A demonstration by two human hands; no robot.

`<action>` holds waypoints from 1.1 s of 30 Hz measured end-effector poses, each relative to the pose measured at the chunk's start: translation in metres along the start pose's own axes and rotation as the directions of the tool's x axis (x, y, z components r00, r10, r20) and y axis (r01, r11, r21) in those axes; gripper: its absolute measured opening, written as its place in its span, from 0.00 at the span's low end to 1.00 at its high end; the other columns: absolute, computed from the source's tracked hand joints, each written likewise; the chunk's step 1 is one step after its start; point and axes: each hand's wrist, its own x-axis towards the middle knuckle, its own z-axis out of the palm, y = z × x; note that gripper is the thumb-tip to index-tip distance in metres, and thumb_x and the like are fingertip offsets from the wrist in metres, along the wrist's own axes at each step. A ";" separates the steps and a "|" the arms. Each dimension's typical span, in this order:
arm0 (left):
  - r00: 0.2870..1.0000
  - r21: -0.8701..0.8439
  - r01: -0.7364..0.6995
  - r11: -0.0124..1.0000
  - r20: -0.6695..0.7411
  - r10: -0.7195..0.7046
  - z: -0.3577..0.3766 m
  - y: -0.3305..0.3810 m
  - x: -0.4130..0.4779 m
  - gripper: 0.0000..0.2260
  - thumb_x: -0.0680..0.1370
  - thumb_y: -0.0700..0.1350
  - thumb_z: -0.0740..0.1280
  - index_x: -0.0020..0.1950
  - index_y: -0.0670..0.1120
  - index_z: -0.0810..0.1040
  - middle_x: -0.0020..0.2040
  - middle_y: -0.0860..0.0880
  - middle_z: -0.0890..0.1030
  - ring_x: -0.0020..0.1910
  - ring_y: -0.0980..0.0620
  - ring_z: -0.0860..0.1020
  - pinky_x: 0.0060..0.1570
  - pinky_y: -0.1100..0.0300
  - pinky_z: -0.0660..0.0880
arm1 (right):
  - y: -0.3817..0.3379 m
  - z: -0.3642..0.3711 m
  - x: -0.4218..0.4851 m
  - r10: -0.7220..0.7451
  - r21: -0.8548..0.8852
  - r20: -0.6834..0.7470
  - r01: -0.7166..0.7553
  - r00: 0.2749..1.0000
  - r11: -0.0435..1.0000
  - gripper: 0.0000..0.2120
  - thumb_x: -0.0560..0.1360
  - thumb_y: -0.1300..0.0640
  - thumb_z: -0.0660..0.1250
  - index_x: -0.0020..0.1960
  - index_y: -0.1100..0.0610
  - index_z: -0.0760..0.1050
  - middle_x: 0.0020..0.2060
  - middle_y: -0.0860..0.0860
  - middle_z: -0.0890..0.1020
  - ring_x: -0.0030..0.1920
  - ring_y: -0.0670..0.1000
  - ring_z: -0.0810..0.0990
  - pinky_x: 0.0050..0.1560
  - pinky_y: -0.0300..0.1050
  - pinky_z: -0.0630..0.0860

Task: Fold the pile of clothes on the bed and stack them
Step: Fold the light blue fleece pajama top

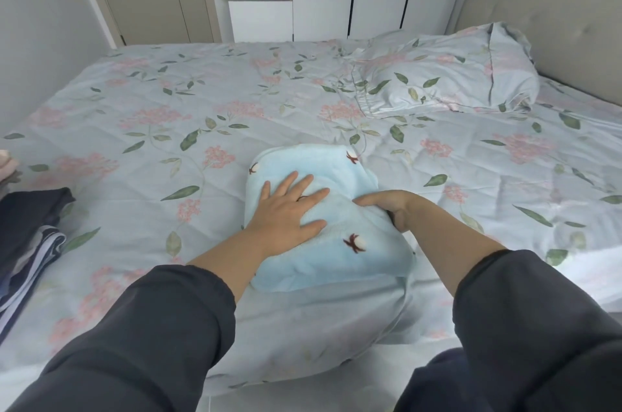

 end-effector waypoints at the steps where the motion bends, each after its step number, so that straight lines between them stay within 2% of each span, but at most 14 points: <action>1: 1.000 -0.003 0.002 1.000 -0.001 -0.002 -0.001 -0.001 -0.001 0.27 0.78 0.65 0.52 0.76 0.66 0.49 0.78 0.58 0.44 0.76 0.54 0.38 0.73 0.41 0.38 | -0.001 0.001 -0.002 -0.011 0.008 0.004 0.011 1.000 1.000 0.23 0.66 0.54 0.77 0.58 0.59 0.78 0.52 0.57 0.84 0.54 0.58 0.82 0.55 0.54 0.77; 3: 1.000 -0.008 0.005 1.000 -0.008 -0.005 -0.003 -0.001 -0.005 0.27 0.78 0.65 0.52 0.76 0.65 0.47 0.78 0.58 0.43 0.76 0.55 0.38 0.73 0.42 0.38 | -0.001 0.002 -0.008 -0.040 0.040 0.021 0.039 0.999 0.998 0.23 0.66 0.56 0.76 0.60 0.59 0.78 0.54 0.57 0.83 0.55 0.59 0.81 0.57 0.56 0.76; 7: 0.999 -0.059 0.030 0.998 -0.033 -0.032 -0.010 -0.005 -0.010 0.29 0.78 0.64 0.52 0.76 0.65 0.43 0.78 0.58 0.39 0.76 0.56 0.37 0.74 0.42 0.39 | 0.001 0.006 -0.020 -0.092 0.152 0.067 0.081 0.994 0.985 0.24 0.64 0.59 0.74 0.60 0.60 0.77 0.53 0.58 0.83 0.53 0.59 0.82 0.51 0.54 0.78; 9: 0.992 -0.171 0.110 0.979 -0.039 -0.118 -0.013 -0.009 -0.015 0.31 0.77 0.66 0.54 0.76 0.65 0.42 0.78 0.58 0.38 0.76 0.56 0.36 0.74 0.42 0.40 | 0.002 0.012 -0.024 -0.116 0.193 0.057 0.104 0.992 0.976 0.20 0.69 0.59 0.71 0.61 0.60 0.76 0.53 0.58 0.83 0.52 0.59 0.82 0.53 0.54 0.77; 11: 0.963 -0.370 0.239 0.898 -0.029 -0.268 -0.015 -0.014 -0.022 0.33 0.76 0.67 0.57 0.76 0.64 0.44 0.78 0.57 0.39 0.76 0.54 0.38 0.74 0.44 0.42 | 0.003 0.019 -0.026 -0.145 0.228 0.036 0.134 0.989 0.964 0.20 0.72 0.59 0.68 0.63 0.61 0.75 0.57 0.59 0.80 0.54 0.59 0.79 0.60 0.56 0.74; 13: 0.896 -0.642 0.357 0.679 0.029 -0.444 -0.016 -0.022 -0.032 0.35 0.76 0.65 0.59 0.78 0.59 0.46 0.79 0.53 0.45 0.77 0.51 0.46 0.75 0.46 0.48 | 0.001 0.030 -0.031 -0.175 0.241 0.027 0.163 0.984 0.957 0.19 0.73 0.59 0.67 0.64 0.61 0.75 0.57 0.59 0.80 0.54 0.59 0.79 0.62 0.54 0.73; 16: 0.757 -0.917 0.396 0.046 0.298 -0.581 -0.012 -0.033 -0.054 0.31 0.78 0.63 0.58 0.77 0.50 0.59 0.74 0.45 0.66 0.69 0.44 0.68 0.68 0.46 0.66 | -0.014 0.049 -0.043 -0.245 0.278 0.025 0.228 0.969 0.933 0.16 0.75 0.61 0.65 0.62 0.61 0.75 0.51 0.58 0.80 0.47 0.58 0.79 0.53 0.51 0.75; 18: 0.780 -0.884 0.304 -0.357 0.446 -0.439 -0.010 -0.040 -0.071 0.25 0.78 0.61 0.59 0.68 0.47 0.73 0.64 0.43 0.78 0.57 0.44 0.79 0.52 0.49 0.78 | -0.029 0.064 -0.051 -0.302 0.318 -0.003 0.288 0.953 0.904 0.13 0.76 0.61 0.65 0.59 0.61 0.75 0.47 0.57 0.81 0.44 0.57 0.80 0.48 0.49 0.76; 20: 0.811 -0.751 0.245 -0.612 0.505 -0.295 -0.013 -0.043 -0.086 0.26 0.75 0.63 0.62 0.63 0.46 0.78 0.59 0.42 0.81 0.54 0.41 0.81 0.48 0.47 0.79 | -0.045 0.082 -0.058 -0.365 0.357 -0.010 0.344 0.931 0.868 0.09 0.76 0.61 0.66 0.56 0.60 0.76 0.43 0.56 0.82 0.42 0.56 0.81 0.44 0.48 0.78; 23: 0.782 -0.746 0.245 -0.620 0.530 -0.329 -0.020 -0.058 -0.103 0.37 0.69 0.73 0.58 0.62 0.45 0.77 0.58 0.39 0.80 0.57 0.37 0.78 0.54 0.42 0.75 | -0.068 0.109 -0.065 -0.451 0.446 0.006 0.402 0.892 0.800 0.05 0.76 0.61 0.65 0.51 0.59 0.78 0.39 0.55 0.85 0.39 0.54 0.84 0.43 0.48 0.79; 26: 0.788 -0.739 0.097 -0.666 0.466 -0.403 -0.043 -0.079 -0.120 0.36 0.70 0.72 0.60 0.65 0.46 0.76 0.58 0.40 0.81 0.56 0.38 0.79 0.51 0.40 0.76 | -0.087 0.137 -0.063 -0.477 0.479 0.065 0.392 0.877 0.786 0.05 0.77 0.63 0.64 0.50 0.59 0.78 0.40 0.54 0.85 0.43 0.54 0.82 0.47 0.53 0.78; 30: 0.611 -0.771 0.012 -0.636 0.509 -0.606 -0.083 -0.105 -0.143 0.25 0.75 0.60 0.63 0.65 0.45 0.74 0.53 0.41 0.80 0.52 0.40 0.79 0.44 0.45 0.77 | -0.095 0.179 -0.050 -0.447 0.451 0.125 0.350 0.886 0.821 0.06 0.77 0.66 0.63 0.47 0.58 0.78 0.36 0.52 0.85 0.41 0.53 0.81 0.43 0.52 0.77; 32: 0.520 -0.801 0.033 -0.597 0.524 -0.674 -0.101 -0.118 -0.156 0.20 0.75 0.52 0.62 0.64 0.44 0.75 0.55 0.41 0.79 0.53 0.40 0.78 0.47 0.46 0.76 | -0.094 0.202 -0.042 -0.444 0.443 0.172 0.334 0.879 0.832 0.07 0.77 0.66 0.62 0.50 0.59 0.78 0.36 0.52 0.85 0.41 0.53 0.81 0.40 0.51 0.76; 33: 0.465 -0.846 0.062 -0.529 0.494 -0.735 -0.109 -0.123 -0.162 0.19 0.76 0.49 0.60 0.65 0.43 0.74 0.58 0.41 0.78 0.57 0.40 0.77 0.53 0.46 0.75 | -0.093 0.214 -0.037 -0.446 0.440 0.197 0.328 0.873 0.836 0.07 0.77 0.66 0.63 0.52 0.59 0.77 0.38 0.53 0.85 0.43 0.54 0.81 0.41 0.51 0.76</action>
